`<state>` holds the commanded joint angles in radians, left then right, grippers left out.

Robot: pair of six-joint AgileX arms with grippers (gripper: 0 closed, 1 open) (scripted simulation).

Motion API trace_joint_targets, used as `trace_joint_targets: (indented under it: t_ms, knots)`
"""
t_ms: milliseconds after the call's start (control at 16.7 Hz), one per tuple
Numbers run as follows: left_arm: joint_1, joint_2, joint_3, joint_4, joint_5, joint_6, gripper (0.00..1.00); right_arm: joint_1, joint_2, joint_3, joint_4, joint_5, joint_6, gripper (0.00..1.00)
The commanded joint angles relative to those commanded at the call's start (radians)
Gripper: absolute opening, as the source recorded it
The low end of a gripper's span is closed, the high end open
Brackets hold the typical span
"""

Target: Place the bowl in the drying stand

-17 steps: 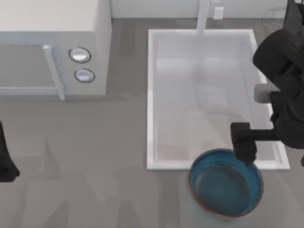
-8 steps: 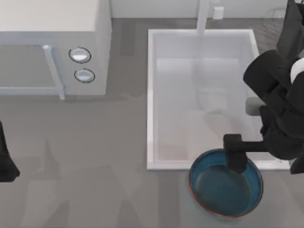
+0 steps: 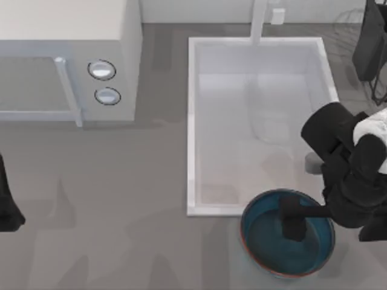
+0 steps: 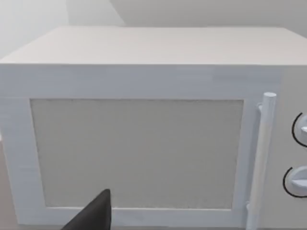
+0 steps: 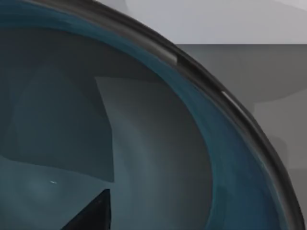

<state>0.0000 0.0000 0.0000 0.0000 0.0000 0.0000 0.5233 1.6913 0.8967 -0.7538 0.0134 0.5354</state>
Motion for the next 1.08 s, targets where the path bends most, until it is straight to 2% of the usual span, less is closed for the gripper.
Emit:
trace_joint_targets:
  t_ms: [120, 900, 1080]
  knots:
    - [0.000, 0.000, 0.000, 0.000, 0.000, 0.000, 1.00, 0.000, 0.000, 0.000, 0.000, 0.000, 0.000, 1.00]
    - [0.000, 0.000, 0.000, 0.000, 0.000, 0.000, 1.00, 0.000, 0.000, 0.000, 0.000, 0.000, 0.000, 0.02]
    - [0.000, 0.000, 0.000, 0.000, 0.000, 0.000, 1.00, 0.000, 0.000, 0.000, 0.000, 0.000, 0.000, 0.00]
